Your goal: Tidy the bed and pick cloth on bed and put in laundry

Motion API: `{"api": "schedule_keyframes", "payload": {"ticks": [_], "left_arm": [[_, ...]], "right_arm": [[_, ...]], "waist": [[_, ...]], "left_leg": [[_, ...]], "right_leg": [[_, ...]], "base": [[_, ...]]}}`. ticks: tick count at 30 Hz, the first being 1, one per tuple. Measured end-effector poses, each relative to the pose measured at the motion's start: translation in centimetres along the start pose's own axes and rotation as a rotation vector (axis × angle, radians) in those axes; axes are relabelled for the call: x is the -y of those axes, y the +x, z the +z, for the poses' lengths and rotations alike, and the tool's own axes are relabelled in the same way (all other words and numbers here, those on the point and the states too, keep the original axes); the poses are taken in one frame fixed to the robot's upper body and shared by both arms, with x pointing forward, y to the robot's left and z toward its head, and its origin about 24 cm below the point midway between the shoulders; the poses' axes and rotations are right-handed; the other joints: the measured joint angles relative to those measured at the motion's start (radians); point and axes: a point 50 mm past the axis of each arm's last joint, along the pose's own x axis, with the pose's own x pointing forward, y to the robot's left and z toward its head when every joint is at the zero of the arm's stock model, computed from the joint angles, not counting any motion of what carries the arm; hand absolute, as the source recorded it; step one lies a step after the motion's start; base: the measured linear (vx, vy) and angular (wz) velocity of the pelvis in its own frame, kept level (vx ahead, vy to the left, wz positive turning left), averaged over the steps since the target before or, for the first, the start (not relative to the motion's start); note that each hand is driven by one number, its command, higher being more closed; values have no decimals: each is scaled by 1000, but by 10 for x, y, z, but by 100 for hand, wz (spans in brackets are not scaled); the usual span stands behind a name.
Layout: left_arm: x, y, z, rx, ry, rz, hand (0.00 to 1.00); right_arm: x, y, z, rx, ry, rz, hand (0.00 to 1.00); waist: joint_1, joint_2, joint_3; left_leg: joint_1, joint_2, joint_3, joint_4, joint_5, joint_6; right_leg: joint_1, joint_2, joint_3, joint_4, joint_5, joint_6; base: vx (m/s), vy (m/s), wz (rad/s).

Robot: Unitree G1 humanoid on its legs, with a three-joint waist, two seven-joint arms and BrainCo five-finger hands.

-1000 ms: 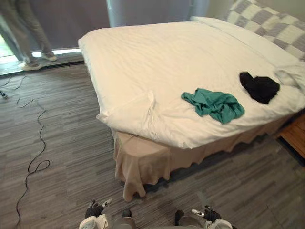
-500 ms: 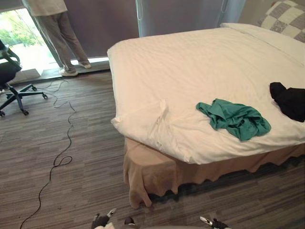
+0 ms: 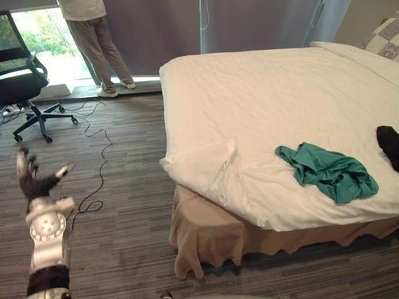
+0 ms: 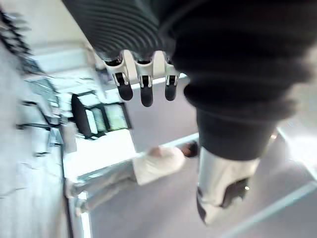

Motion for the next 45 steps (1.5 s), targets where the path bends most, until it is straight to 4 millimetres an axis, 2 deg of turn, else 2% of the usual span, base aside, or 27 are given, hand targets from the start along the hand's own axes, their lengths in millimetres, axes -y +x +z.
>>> {"api": "schedule_keyframes", "payload": {"ticks": [1,2,3,4,6,10,11,13,15,17,18,20,26,30,35,38,40,41,43,45], "left_arm": [[9,3,4,18,3,-43,0],[25,6,9,37,27,-115,0],[40,8,13,47,47,-191,0],[49,9,15,52,56,-227,0],[80,13,15,35,111,-365,0],[101,20,6,-41,187,-453,0],[108,29,11,-42,197,-458,0],[115,40,18,-32,252,-471,0],[119,46,23,-20,284,-479,0],[121,55,29,-9,331,-478,0],[123,63,33,-11,367,-475,100],[121,75,36,-34,430,-454,100],[118,98,43,-109,567,-393,100],[113,109,47,-157,618,-352,100],[108,100,24,-253,671,-367,100],[107,79,-4,-323,650,-390,100],[107,63,-19,-354,569,-400,100],[107,44,-31,-366,491,-419,0],[106,15,-45,-382,426,-439,0],[106,-42,-69,-458,352,-498,0]], "right_arm": [[0,0,0,0,-5,1,0],[-1,0,4,14,-8,5,0],[-2,0,8,33,-22,9,0],[-2,0,9,39,-29,9,0],[-3,0,15,63,-48,14,0],[-5,0,34,135,-79,25,0],[-6,1,45,161,-93,27,0],[-10,1,65,216,-109,36,0],[-14,-1,74,256,-115,49,0],[-19,-1,82,283,-121,63,0],[-24,-2,89,305,-121,77,0],[-34,-5,103,356,-120,109,0],[-58,-16,141,491,-116,187,0],[-67,-21,151,532,-75,224,0],[-67,-25,158,586,-8,223,0],[-57,-25,160,602,4,188,0],[-43,-25,163,611,24,141,0],[-29,-27,166,628,58,102,0],[-11,-36,173,689,117,54,0],[11,-50,181,772,193,-25,0]], "waist": [[-5,3,-4],[-21,1,-8],[-30,10,-7],[-35,11,-7],[-46,17,0],[-92,43,36],[-95,51,70],[-104,66,142],[-112,64,168],[-112,49,194],[-113,40,210],[-116,22,245],[-123,1,336],[-123,-2,340],[-134,-3,340],[-134,-3,338],[-133,-3,337],[-129,-3,329],[-115,-3,316],[-95,-7,258]], "left_leg": [[-2,4,12,0,8,1],[-2,15,30,0,22,2],[-7,27,39,1,32,1],[-10,32,48,1,35,-1],[-32,52,76,1,51,-4],[-88,71,87,1,69,-5],[-112,72,94,1,69,-5],[-137,87,108,-3,75,4],[-167,96,114,-5,75,9],[-197,100,128,-5,78,17],[-224,99,133,-5,79,20],[-263,91,140,-5,88,31],[-332,68,148,-5,113,61],[-330,64,149,-5,115,63],[-287,71,146,-5,111,59],[-241,71,143,-5,89,54],[-218,69,133,-5,78,49],[-202,65,126,-5,73,49],[-182,61,120,-5,69,53],[-169,55,109,-5,71,45]], "right_leg": [[-9,2,7,8,3,-2],[-16,13,23,12,15,-13],[-33,21,40,18,27,-17],[-43,29,51,21,33,-13],[-90,49,81,19,38,-12],[-166,67,103,15,34,-10],[-198,70,116,14,17,-6],[-240,85,129,19,13,-26],[-273,94,134,22,23,-29],[-309,97,140,19,33,-31],[-338,96,143,19,46,-29],[-380,89,152,16,72,-22],[-443,60,161,1,124,-16],[-440,56,161,1,124,-14],[-393,59,141,1,117,-9],[-341,58,132,1,100,-7],[-311,54,117,1,92,-5],[-285,49,101,0,85,-1],[-256,44,86,-1,80,5],[-238,38,67,-3,74,13]], "base": [[-3,-36,-17],[-29,-54,-21],[-38,-60,-23],[-61,-58,-38],[-79,-81,-50],[-138,-85,-34],[-216,-59,-31],[-260,-44,-31],[-196,-16,-12],[-154,-4,-11],[-125,15,-8],[-94,25,-8],[-43,40,2],[13,17,1],[30,-1,1],[32,-5,6],[36,1,19],[62,6,27],[83,11,18],[132,11,16]]}}
